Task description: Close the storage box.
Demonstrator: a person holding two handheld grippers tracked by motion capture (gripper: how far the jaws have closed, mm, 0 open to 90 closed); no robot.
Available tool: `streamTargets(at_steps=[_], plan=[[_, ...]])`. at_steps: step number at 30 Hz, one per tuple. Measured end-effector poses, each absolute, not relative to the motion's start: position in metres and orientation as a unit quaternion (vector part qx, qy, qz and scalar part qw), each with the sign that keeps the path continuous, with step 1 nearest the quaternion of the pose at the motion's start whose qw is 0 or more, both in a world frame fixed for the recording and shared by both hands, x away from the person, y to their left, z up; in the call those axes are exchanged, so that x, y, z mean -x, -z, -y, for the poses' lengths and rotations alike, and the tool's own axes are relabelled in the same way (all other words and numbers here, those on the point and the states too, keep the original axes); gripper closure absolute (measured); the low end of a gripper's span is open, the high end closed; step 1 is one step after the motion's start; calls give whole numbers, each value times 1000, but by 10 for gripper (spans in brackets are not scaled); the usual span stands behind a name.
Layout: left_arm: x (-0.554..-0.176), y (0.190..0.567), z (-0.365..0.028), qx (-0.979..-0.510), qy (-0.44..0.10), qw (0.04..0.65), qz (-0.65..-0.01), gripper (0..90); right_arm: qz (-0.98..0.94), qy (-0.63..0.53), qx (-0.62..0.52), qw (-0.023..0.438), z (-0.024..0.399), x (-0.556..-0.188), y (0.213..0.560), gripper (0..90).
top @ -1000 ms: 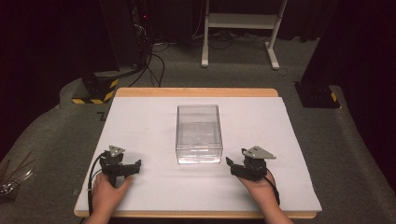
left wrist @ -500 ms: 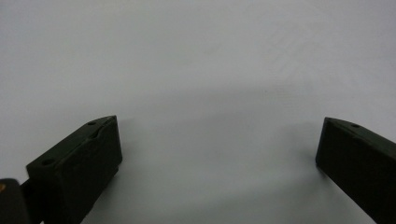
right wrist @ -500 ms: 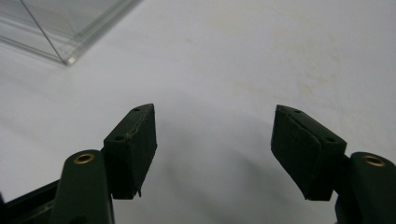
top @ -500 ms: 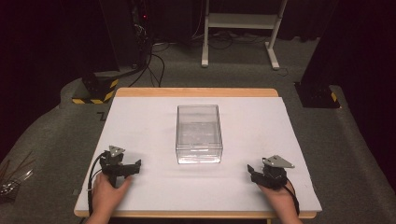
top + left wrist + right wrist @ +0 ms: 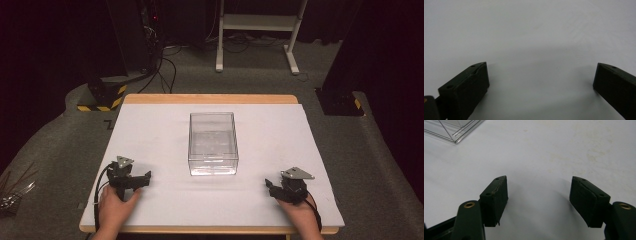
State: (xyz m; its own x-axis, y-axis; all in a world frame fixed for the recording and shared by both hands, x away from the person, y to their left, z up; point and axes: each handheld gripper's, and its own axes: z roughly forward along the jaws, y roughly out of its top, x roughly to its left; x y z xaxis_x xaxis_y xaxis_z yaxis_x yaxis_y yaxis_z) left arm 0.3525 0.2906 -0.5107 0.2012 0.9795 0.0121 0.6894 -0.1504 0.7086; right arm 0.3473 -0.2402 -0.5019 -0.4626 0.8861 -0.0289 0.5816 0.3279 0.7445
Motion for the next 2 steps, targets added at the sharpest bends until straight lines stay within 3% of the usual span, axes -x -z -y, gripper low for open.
streamTargets(at_steps=[2], plan=[[-353,511,-291,-717,-247,294,-582,7,-785,-341,-467,223,240,-347,502,310]])
